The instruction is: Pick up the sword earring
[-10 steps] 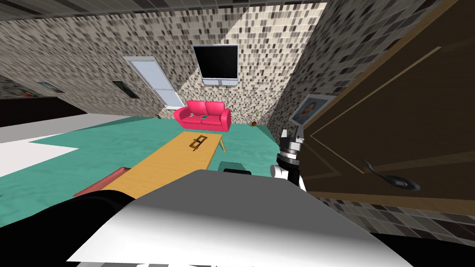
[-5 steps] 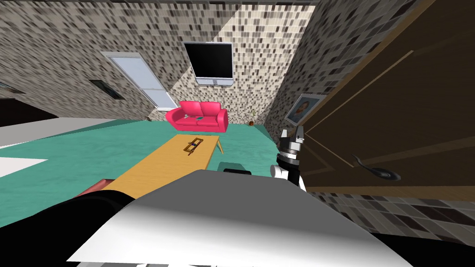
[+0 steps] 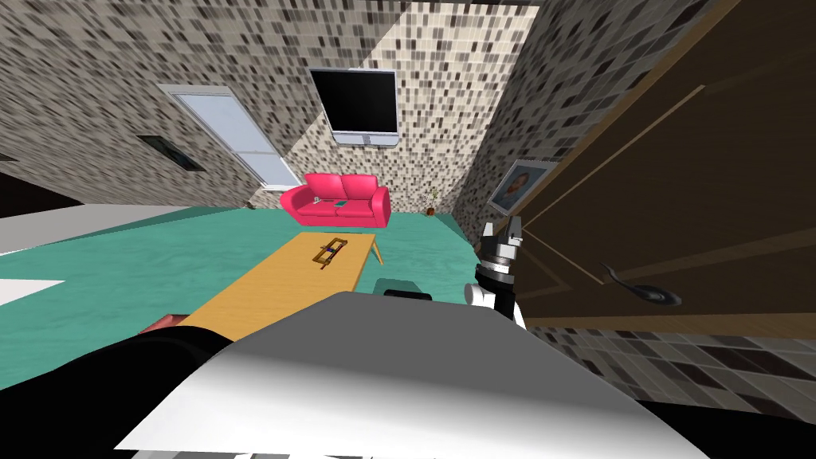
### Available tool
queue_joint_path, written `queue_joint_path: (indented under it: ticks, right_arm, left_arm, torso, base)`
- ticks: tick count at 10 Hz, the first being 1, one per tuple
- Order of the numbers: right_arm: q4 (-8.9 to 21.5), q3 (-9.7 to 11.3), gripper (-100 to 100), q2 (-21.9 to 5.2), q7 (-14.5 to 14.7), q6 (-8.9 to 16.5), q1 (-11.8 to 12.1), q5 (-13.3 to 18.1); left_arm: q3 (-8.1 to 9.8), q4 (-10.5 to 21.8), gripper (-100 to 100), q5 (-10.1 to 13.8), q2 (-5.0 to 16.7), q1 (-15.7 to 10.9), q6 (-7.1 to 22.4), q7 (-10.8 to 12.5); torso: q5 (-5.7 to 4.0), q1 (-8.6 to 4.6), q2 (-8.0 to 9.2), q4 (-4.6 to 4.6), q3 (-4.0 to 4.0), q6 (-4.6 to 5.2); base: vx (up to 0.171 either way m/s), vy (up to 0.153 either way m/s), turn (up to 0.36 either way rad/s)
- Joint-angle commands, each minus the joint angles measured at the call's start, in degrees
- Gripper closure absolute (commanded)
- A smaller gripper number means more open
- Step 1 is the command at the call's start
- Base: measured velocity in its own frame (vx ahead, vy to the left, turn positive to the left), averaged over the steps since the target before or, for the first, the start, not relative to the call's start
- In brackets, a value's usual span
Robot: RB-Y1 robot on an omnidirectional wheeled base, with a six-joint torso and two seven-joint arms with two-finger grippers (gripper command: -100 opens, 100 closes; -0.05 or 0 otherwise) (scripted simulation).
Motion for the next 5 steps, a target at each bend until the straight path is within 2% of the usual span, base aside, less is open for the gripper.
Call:
queue_joint_path:
  ticks: [1,2,3,4,5]
  right_arm:
    - [0.0,0.0,0,0.0,0.0,0.0,0.0,0.0]
    - [0.0,0.0,0,0.0,0.0,0.0,0.0,0.0]
    - [0.0,0.0,0,0.0,0.0,0.0,0.0,0.0]
    - [0.0,0.0,0,0.0,0.0,0.0,0.0,0.0]
    - [0.0,0.0,0,0.0,0.0,0.0,0.0,0.0]
  left_arm:
    - [0.48,1.8,-100,-1.5,-0.3,-1.8,0.1,1.2]
    - [0.68,3.0,-100,-2.4,-0.5,-3.0,0.1,1.9]
    - [0.34,2.6,-100,-1.8,-0.4,-2.4,-0.1,1.5]
    - [0.35,2.7,100,-1.9,-0.4,-2.5,-0.1,1.7]
    - [0.35,2.7,100,-1.9,-0.4,-2.5,-0.1,1.6]
  torso:
    - [0.00,0.00,0.00,0.00,0.00,0.00]
    - [0.01,0.02,0.02,0.01,0.01,0.00]
    - [0.09,0.19,0.03,0.05,0.04,0.04]
    - [0.14,0.33,0.04,0.06,0.06,0.04]
    - [0.14,0.35,0.03,0.06,0.05,0.04]
  base:
    - [-0.023,0.023,-0.008]
    - [-0.021,0.024,-0.001]
    - [-0.007,0.003,-0.002]
    - [0.000,0.000,0.000]
    - [-0.001,0.000,0.012]
